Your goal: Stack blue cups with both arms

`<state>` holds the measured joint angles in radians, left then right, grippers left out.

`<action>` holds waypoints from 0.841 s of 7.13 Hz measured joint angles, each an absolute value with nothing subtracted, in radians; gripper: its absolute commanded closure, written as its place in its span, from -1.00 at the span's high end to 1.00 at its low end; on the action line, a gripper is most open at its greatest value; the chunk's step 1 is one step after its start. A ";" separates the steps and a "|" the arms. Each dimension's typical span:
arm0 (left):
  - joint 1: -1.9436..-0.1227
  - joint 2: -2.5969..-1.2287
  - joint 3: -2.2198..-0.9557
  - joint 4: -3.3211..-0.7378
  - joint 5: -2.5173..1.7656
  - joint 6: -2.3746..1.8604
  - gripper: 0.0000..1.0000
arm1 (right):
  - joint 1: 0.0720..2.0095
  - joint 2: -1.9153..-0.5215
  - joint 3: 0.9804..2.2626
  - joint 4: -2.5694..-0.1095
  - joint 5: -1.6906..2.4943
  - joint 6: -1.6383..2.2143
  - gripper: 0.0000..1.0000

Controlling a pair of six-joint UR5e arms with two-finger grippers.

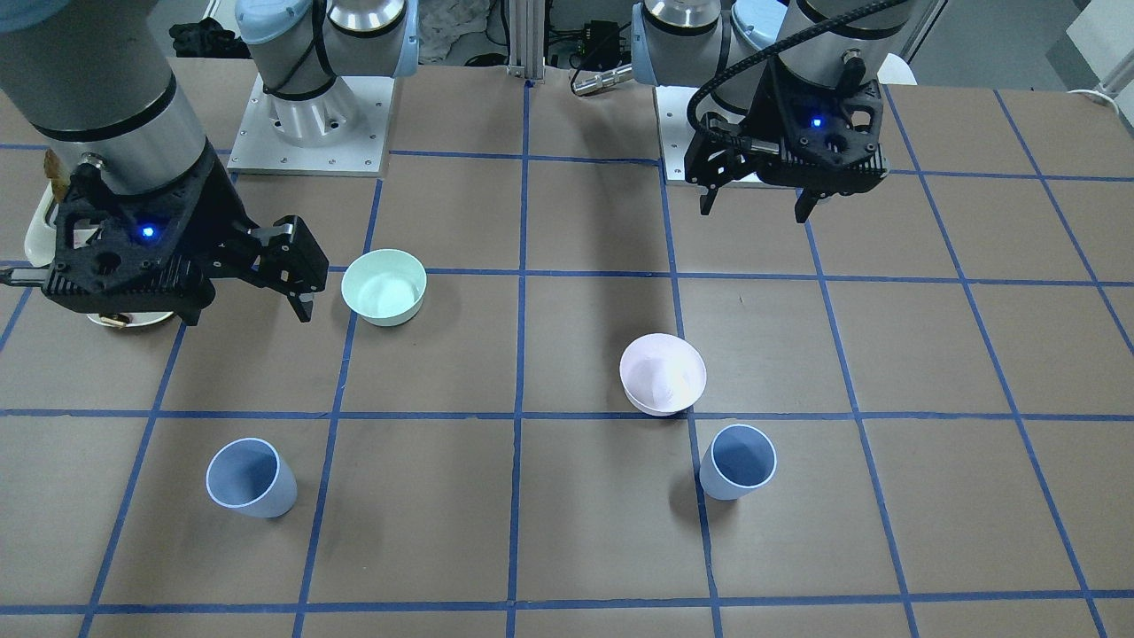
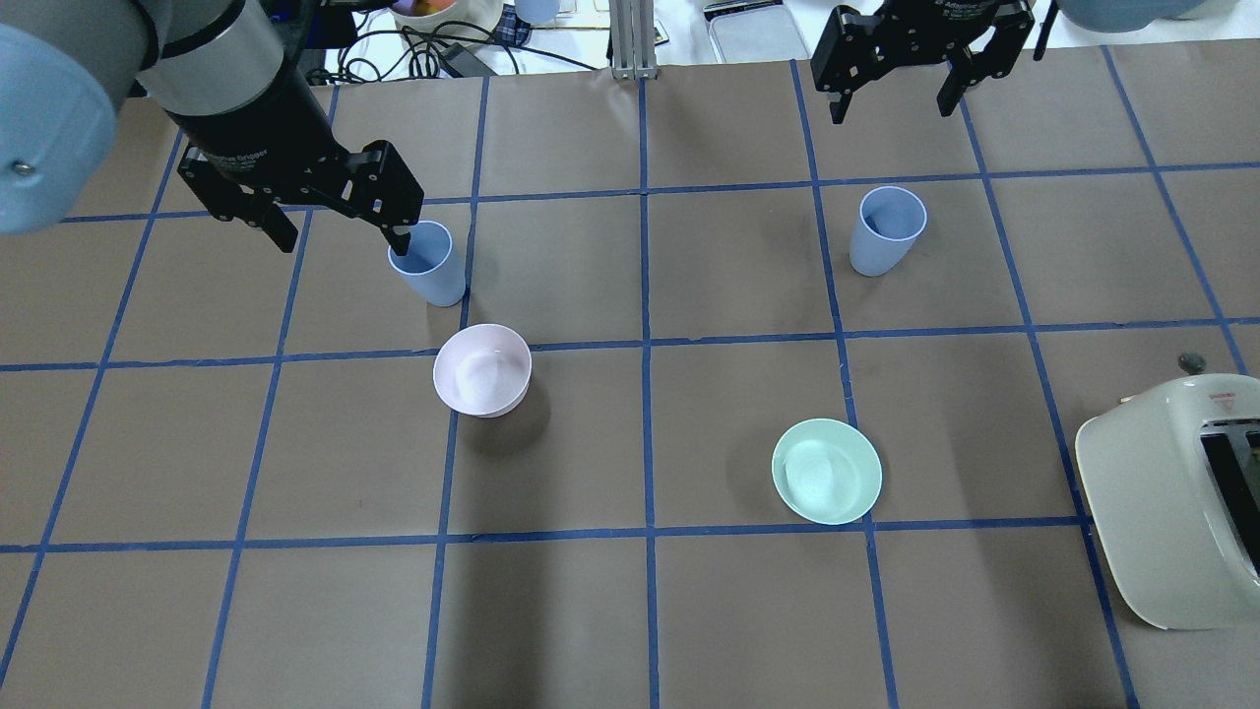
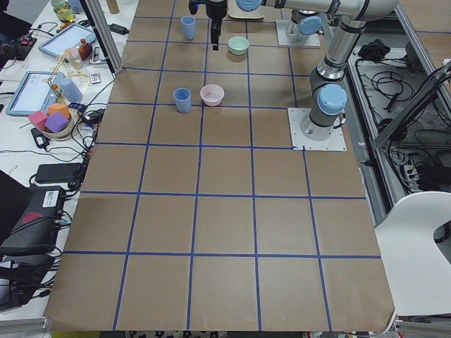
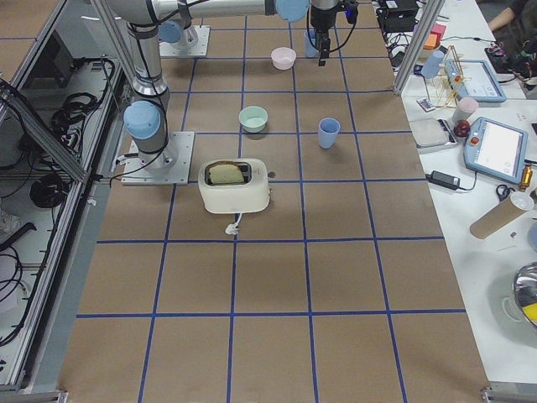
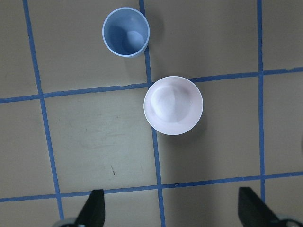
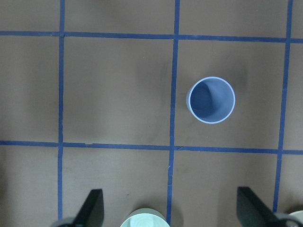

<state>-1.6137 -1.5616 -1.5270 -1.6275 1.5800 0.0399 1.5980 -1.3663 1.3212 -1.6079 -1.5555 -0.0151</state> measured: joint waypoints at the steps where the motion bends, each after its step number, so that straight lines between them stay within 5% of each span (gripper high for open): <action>1: -1.614 -1.562 -1.527 -1.628 1.580 0.040 1.00 | 1.598 -1.367 1.322 -1.608 -1.557 -0.015 1.00; 6: -1.614 -1.566 -1.527 -1.628 1.579 0.039 1.00 | 1.575 -1.368 1.323 -1.607 -1.563 -0.041 1.00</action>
<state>-1.6138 -1.5659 -1.5275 -1.6275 1.5793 0.0392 1.5752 -1.3677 1.3233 -1.6066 -1.5626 -0.0409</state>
